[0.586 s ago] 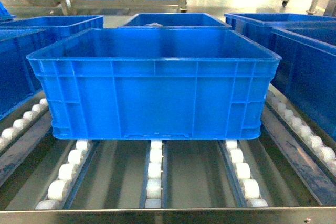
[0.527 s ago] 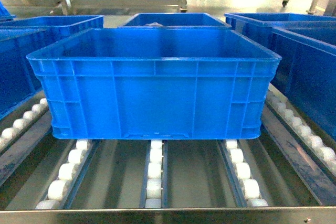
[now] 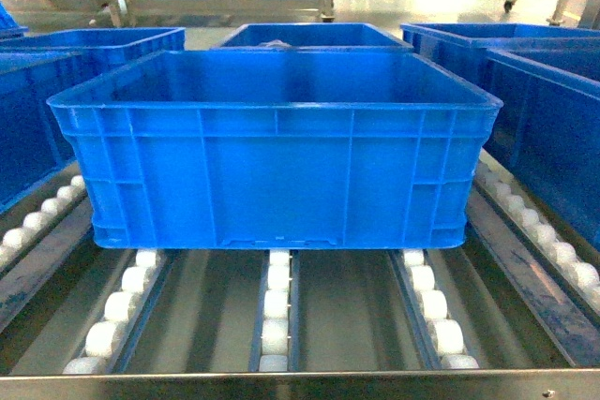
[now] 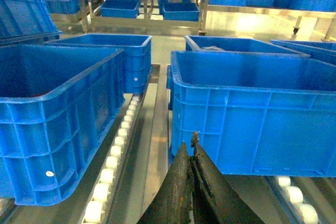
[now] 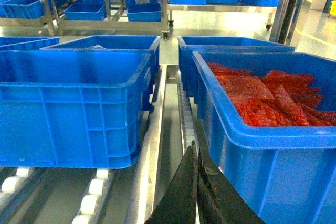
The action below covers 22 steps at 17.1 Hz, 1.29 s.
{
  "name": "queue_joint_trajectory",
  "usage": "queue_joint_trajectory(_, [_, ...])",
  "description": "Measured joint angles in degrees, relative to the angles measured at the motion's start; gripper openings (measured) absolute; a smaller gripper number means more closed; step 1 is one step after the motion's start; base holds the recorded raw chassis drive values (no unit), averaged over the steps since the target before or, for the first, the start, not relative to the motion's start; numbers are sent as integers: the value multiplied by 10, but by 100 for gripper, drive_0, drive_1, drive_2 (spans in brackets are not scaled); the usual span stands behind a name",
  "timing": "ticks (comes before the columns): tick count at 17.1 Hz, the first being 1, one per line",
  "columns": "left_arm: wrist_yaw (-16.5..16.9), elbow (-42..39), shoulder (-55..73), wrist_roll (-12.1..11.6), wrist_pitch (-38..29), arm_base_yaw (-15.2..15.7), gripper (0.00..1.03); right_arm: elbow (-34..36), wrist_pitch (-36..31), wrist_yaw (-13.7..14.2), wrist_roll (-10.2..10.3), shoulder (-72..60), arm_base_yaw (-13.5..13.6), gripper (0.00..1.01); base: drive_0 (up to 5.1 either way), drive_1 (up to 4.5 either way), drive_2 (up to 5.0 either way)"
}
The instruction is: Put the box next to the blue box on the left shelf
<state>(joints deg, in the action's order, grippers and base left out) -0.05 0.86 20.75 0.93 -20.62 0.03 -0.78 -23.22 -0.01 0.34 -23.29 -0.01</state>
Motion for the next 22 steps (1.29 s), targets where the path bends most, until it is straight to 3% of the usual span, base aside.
queue_joint_trajectory(10, [0,0,-103,0,101,0,1,0,113,0,0,115,0,2,0,0,0])
queue_joint_trajectory(11, [0,0,-120,0,125,0,1,0,126,0,0,127,0,2,0,0,0])
queue_joint_trajectory(12, [1,0,-174,-1,205,0,1,0,135,0,0,135,0,2,0,0,0])
queue_joint_trajectory(13, [0,0,-188,-1,216,0,1,0,142,0,0,139,0,2,0,0,0])
queue_joint_trajectory(17, [0,2,-202,-1,196,0,1,0,228,-1,0,199,0,2,0,0,0])
queue_joint_trajectory(22, [0,0,-202,-3,210,0,1,0,235,0,0,230,0,2,0,0,0])
